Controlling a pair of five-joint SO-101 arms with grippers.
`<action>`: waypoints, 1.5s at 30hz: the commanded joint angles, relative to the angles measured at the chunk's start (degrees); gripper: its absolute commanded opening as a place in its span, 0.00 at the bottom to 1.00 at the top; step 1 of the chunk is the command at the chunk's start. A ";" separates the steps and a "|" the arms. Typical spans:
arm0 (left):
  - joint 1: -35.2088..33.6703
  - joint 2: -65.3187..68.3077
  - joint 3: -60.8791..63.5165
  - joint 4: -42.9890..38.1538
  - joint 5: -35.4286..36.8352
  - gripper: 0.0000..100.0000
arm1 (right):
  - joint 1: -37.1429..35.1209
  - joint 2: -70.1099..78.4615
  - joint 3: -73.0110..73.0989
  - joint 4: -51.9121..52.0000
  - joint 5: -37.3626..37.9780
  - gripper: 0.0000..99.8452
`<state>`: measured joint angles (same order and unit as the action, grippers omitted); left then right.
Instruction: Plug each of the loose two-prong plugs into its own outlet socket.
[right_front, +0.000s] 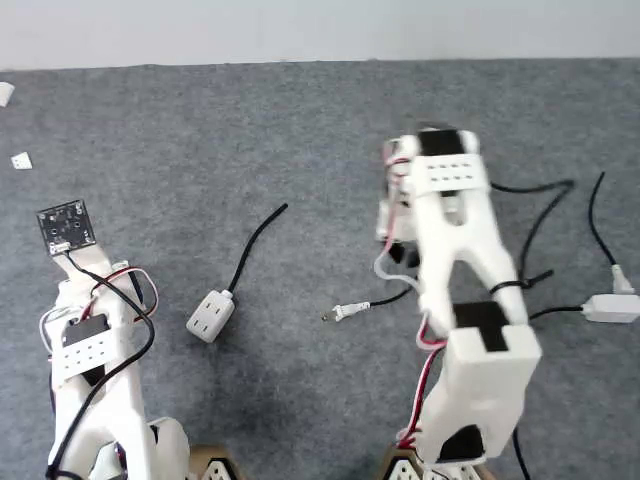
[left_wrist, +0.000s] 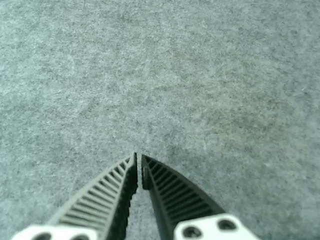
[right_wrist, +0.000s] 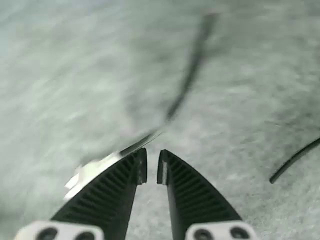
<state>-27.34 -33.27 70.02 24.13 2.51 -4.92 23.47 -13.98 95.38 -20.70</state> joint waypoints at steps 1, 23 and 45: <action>0.09 -1.05 -0.13 -1.58 -0.26 0.02 | 4.88 1.89 1.85 -4.26 -0.44 0.09; 0.09 -1.05 -0.13 -1.58 -0.26 0.02 | 4.26 8.48 1.05 -15.34 -2.55 0.15; 0.09 -1.14 -0.13 -1.49 -0.26 0.02 | 3.03 10.42 0.44 -15.60 -2.29 0.01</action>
<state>-27.34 -33.27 70.02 24.13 2.51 -1.05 35.08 -11.34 78.07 -22.37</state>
